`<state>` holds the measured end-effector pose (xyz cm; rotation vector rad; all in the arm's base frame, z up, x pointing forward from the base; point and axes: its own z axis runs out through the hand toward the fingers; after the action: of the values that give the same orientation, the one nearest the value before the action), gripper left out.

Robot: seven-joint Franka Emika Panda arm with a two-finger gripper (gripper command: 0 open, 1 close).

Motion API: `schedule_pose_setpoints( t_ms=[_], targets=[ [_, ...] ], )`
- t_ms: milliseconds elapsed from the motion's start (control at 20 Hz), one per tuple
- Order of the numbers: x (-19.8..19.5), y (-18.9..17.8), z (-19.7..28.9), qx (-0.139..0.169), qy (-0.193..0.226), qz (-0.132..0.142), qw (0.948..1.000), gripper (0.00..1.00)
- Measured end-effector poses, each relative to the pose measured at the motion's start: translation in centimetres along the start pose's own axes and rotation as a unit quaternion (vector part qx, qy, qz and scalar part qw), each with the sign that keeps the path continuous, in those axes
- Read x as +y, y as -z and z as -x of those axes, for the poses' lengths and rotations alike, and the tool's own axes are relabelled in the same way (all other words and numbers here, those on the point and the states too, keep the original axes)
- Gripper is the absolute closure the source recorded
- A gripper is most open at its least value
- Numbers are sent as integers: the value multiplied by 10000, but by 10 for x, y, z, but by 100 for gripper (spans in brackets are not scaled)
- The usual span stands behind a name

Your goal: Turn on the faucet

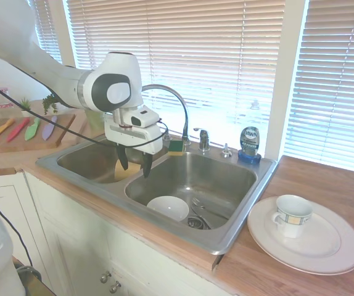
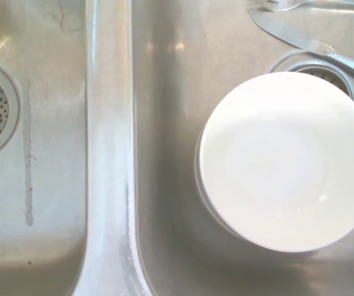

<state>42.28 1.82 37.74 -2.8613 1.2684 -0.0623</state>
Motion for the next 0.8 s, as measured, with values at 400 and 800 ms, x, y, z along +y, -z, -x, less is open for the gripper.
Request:
schedule_pose_setpoints(
  t_ms=[400,800],
  targets=[
    [5,-1,-6,9,-52,21,10000,100],
    [10,-4,-7,-21,-95,51,9999,100]
  ],
)
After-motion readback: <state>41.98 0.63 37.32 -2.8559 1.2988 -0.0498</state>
